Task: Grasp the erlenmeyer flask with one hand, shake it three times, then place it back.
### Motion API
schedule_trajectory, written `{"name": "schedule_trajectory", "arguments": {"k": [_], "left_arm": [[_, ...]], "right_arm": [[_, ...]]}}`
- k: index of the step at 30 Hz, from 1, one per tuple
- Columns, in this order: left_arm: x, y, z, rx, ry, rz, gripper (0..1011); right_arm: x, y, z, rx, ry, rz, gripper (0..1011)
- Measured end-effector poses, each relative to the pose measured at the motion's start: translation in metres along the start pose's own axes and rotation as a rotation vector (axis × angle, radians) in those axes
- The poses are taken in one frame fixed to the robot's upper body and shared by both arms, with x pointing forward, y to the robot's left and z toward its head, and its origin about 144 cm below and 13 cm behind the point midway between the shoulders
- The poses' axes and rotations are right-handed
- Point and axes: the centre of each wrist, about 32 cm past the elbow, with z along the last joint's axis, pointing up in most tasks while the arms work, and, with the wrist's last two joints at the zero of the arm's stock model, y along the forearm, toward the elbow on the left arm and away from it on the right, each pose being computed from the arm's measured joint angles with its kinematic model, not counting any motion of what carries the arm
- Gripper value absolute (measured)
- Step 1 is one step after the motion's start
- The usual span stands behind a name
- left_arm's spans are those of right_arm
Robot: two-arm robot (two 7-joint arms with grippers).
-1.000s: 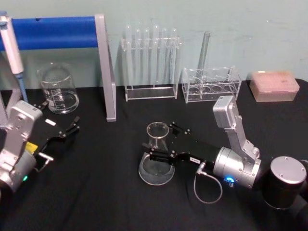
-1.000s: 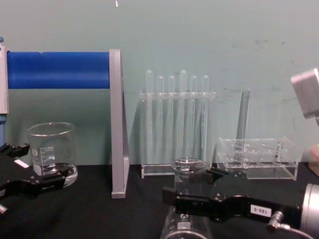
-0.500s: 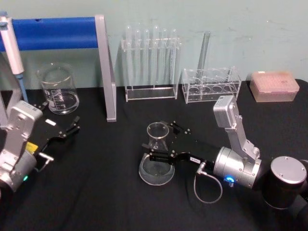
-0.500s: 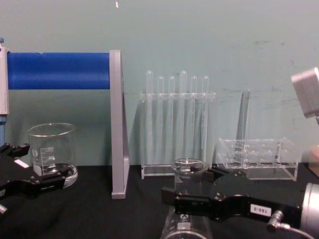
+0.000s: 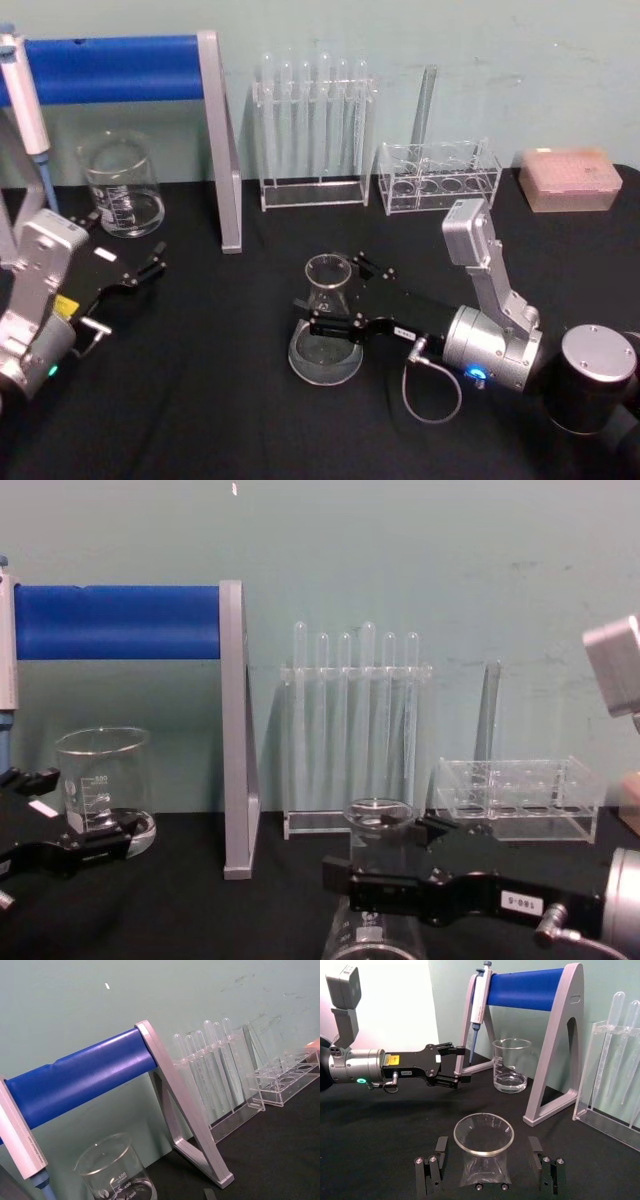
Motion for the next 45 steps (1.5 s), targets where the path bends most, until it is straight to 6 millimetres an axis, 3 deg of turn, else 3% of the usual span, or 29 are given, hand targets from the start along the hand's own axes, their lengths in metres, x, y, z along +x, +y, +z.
{"name": "schedule_trajectory", "arguments": {"k": [19,35,45], "left_arm": [[0.000,0.000,0.000,0.000,0.000,0.000,1001],[0.000,0.000,0.000,0.000,0.000,0.000,1001],[0.000,0.000,0.000,0.000,0.000,0.000,1001]], "right_arm": [[-0.004,-0.014,-0.001,-0.019,0.002,0.008,1000],[-0.012,-0.051,0.000,-0.021,-0.024,-0.055,1000],[-0.013,-0.066,0.002,0.026,-0.035,-0.206,1000]]}}
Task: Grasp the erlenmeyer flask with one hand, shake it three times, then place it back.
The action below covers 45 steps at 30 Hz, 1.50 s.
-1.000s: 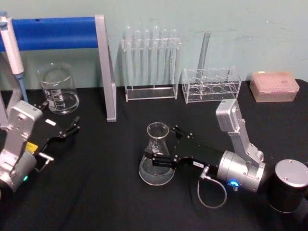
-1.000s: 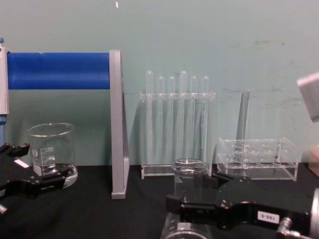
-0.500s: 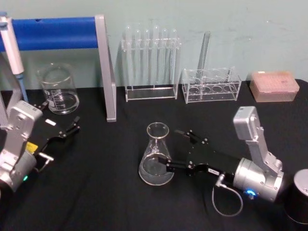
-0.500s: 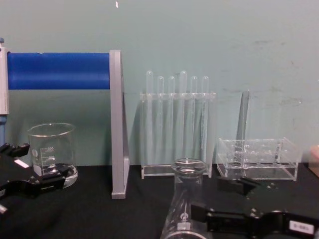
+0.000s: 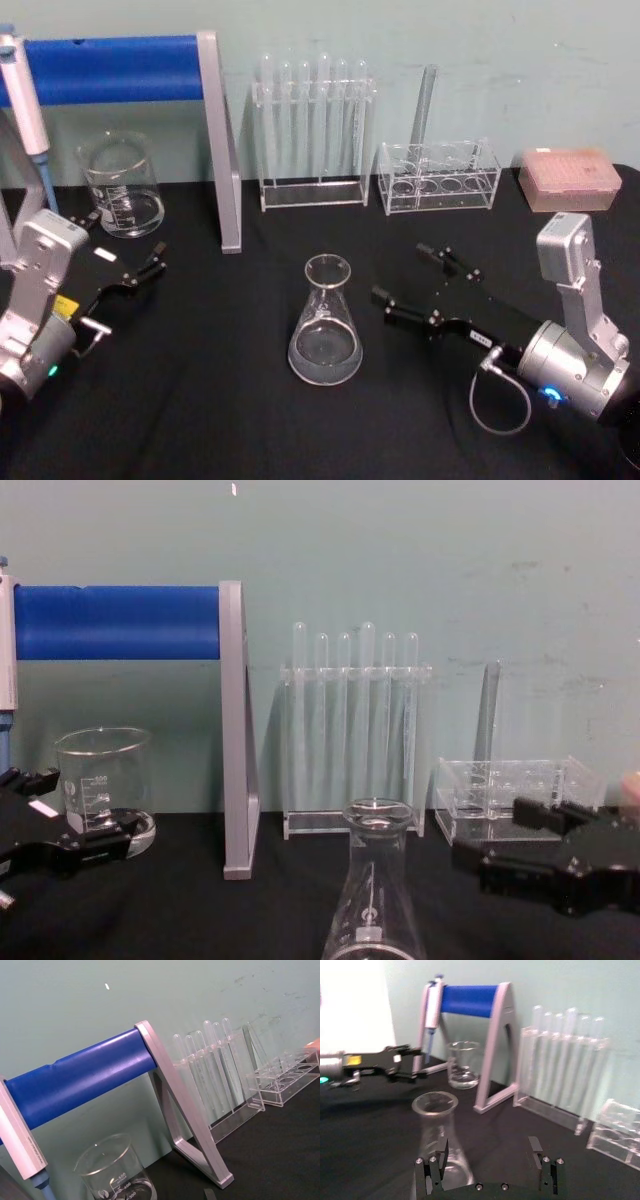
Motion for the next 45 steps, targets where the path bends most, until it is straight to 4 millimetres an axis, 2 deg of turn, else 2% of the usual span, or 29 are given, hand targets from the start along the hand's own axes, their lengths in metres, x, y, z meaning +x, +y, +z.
{"name": "schedule_trajectory", "arguments": {"k": [10,20,30,45], "left_arm": [[0.000,0.000,0.000,0.000,0.000,0.000,1001],[0.000,0.000,0.000,0.000,0.000,0.000,1001],[0.000,0.000,0.000,0.000,0.000,0.000,1001],[0.000,0.000,0.000,0.000,0.000,0.000,1001]], "right_arm": [[-0.002,0.013,-0.001,0.037,0.006,-0.139,1000],[-0.002,0.042,-0.005,0.055,0.021,-0.353,1000],[0.000,0.060,-0.008,0.000,0.054,-0.486,1000],[0.002,0.063,-0.018,-0.096,0.076,-0.510,1000]]}}
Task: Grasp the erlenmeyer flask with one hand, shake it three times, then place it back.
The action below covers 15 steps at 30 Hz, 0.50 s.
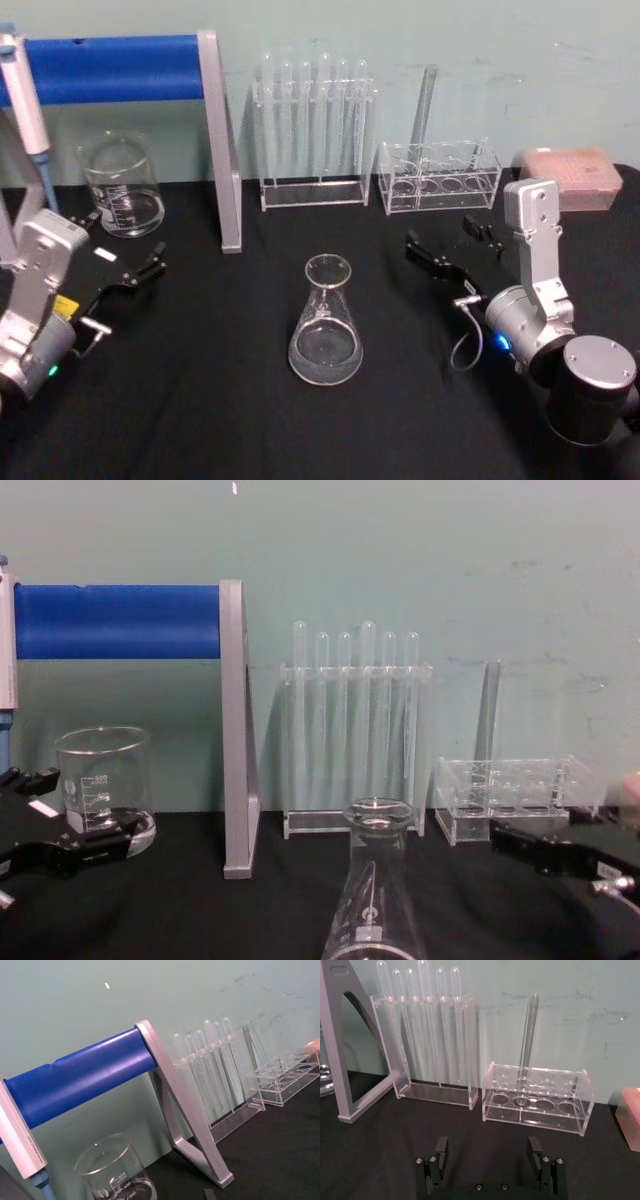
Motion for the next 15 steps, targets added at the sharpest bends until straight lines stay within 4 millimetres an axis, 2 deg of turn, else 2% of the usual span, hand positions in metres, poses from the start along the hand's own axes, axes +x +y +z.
{"name": "schedule_trajectory", "arguments": {"k": [15], "left_arm": [[0.0000,0.0000,0.0000,0.000,0.000,0.000,1001]], "right_arm": [[-0.0001,-0.0021,-0.0025,-0.014,-0.001,0.015,1000]]}}
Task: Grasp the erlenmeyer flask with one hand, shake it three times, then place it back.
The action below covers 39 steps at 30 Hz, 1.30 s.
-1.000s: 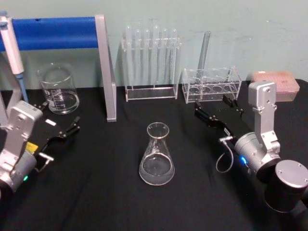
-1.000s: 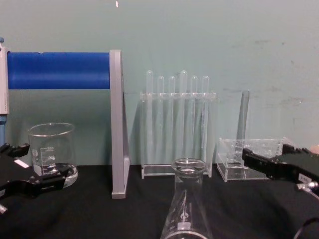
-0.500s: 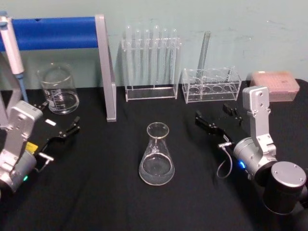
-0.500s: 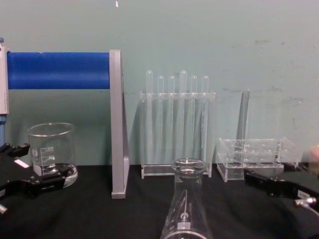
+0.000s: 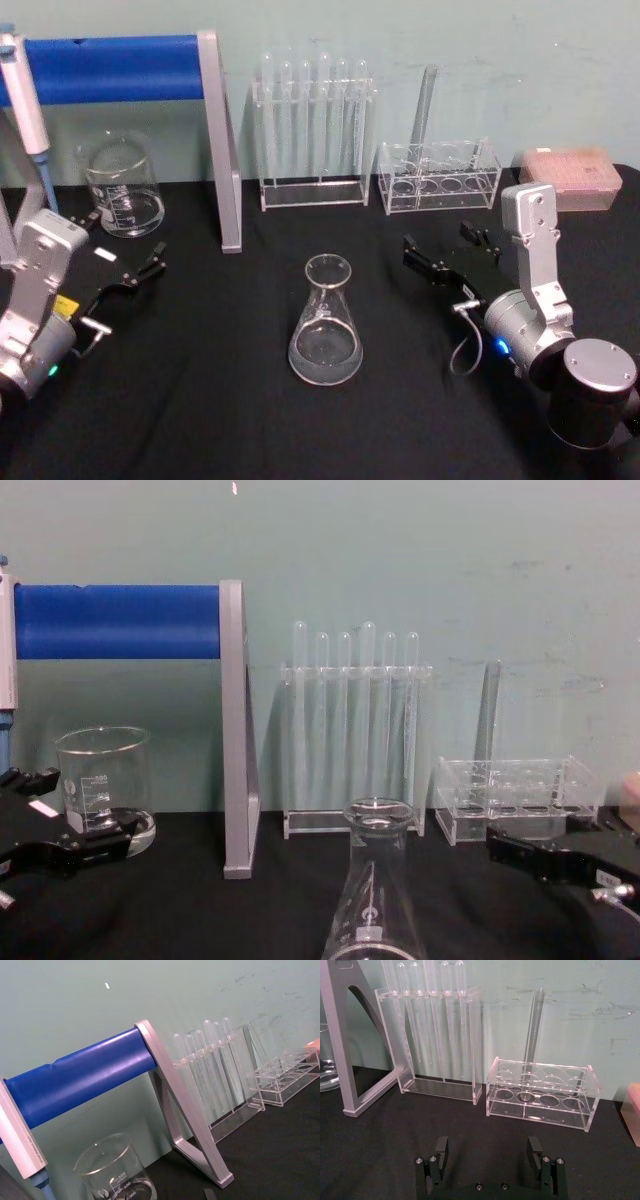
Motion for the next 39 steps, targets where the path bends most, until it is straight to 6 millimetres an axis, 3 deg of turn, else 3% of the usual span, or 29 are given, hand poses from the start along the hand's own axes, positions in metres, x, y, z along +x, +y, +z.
{"name": "schedule_trajectory", "arguments": {"k": [39], "left_arm": [[0.0000,0.0000,0.0000,0.000,0.000,0.000,1001]], "right_arm": [[-0.0002,0.0002,0.0004,0.001,-0.001,-0.005,1000]]}}
